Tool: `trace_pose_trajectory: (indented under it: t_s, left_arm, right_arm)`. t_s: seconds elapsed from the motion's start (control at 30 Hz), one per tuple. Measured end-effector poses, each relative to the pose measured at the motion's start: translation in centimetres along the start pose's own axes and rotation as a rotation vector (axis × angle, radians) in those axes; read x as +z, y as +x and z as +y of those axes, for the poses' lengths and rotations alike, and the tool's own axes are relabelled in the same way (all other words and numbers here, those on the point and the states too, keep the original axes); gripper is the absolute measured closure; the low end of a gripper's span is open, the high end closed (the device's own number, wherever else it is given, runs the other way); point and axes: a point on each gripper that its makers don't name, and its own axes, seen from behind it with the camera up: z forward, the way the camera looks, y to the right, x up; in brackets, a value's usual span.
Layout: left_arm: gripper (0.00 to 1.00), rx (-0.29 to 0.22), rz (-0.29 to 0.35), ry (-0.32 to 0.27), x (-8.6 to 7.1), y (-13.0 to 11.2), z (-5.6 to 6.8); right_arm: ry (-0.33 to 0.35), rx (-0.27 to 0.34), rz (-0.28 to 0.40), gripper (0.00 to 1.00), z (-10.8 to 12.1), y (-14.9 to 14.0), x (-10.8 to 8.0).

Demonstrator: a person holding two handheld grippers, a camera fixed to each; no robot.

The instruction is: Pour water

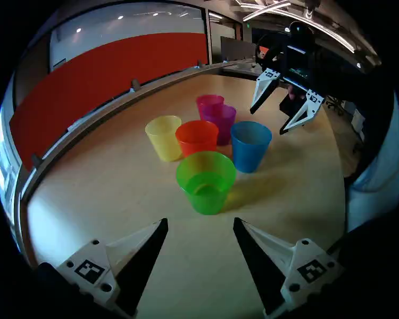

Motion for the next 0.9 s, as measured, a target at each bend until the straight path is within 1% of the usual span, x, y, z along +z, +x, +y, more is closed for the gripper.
trace_pose_trajectory:
  t_s: [0.1, 0.2, 0.37, 0.47, 0.57, 0.67, 0.77, 0.9]
  left_arm:
    - [0.09, -0.003, 0.003, 0.016, -0.3, 0.0, -0.3]
    - [0.09, -0.015, 0.016, 0.047, -0.6, 0.1, -1.1]
    - [0.09, -0.055, 0.049, 0.113, -1.4, 0.1, -2.4]
    - [0.09, -0.075, 0.063, 0.138, -1.8, 0.1, -2.7]
    - [0.09, -0.086, 0.075, 0.161, -2.3, 0.2, -3.0]
    - [0.09, -0.099, 0.088, 0.2, -2.9, 0.6, -3.7]
    - [0.09, -0.118, 0.108, 0.251, -3.7, 1.1, -4.8]
    - [0.09, -0.15, 0.154, 0.331, -4.9, 2.1, -6.3]
  right_arm:
    - [-0.014, 0.002, -0.005, 0.02, 0.2, -0.2, -0.2]
    - [-0.039, 0.013, -0.006, 0.01, 0.6, -0.3, -0.5]
    - [-0.099, 0.035, 0.003, 0.02, 1.5, -0.1, -1.1]
    - [-0.128, 0.046, 0.006, 0.01, 1.9, -0.1, -1.5]
    - [-0.156, 0.069, 0.017, 0.02, 2.2, 0.2, -1.8]
    - [-0.19, 0.099, 0.032, 0.01, 2.8, 0.5, -2.2]
    - [-0.244, 0.128, 0.05, 0.02, 3.9, 0.9, -2.9]
    - [-0.334, 0.177, 0.072, 0.01, 5.7, 1.2, -4.1]
